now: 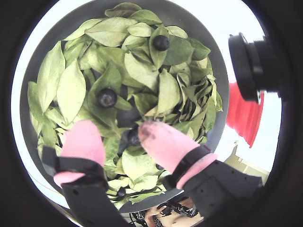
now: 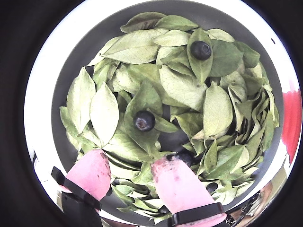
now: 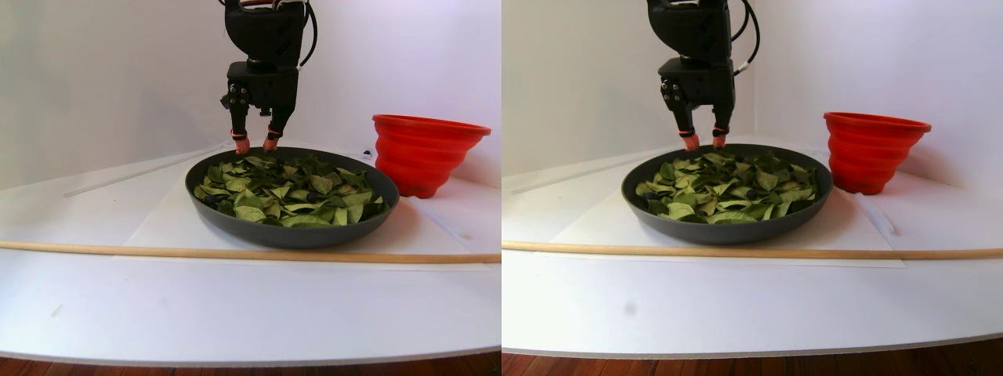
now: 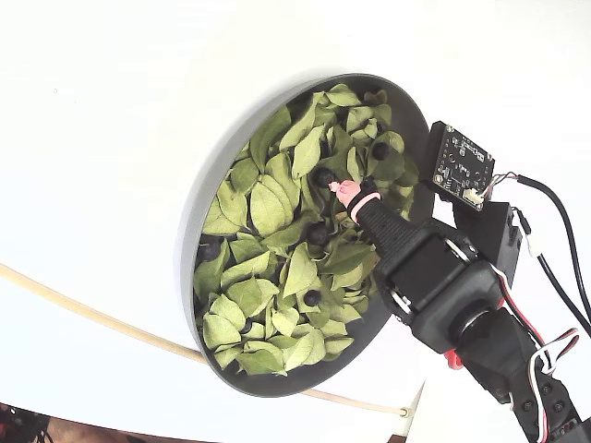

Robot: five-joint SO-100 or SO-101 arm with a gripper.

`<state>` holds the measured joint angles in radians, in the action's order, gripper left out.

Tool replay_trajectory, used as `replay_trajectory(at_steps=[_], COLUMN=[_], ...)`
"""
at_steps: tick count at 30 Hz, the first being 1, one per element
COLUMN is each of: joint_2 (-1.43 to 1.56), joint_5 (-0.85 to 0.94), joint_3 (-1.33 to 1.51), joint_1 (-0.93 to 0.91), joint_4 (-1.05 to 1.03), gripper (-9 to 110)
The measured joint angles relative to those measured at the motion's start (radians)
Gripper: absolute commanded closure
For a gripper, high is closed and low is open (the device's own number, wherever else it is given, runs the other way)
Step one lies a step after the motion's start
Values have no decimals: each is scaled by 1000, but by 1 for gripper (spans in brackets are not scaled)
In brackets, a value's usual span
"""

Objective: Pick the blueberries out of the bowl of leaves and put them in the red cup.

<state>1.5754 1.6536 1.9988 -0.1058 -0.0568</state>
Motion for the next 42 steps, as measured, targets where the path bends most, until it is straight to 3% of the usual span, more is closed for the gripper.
replay_trajectory(at_steps=[42], joint_2=[-215], joint_5=[-67], joint_3=[-149], joint_1=[0], joint_4=[80], gripper=[85])
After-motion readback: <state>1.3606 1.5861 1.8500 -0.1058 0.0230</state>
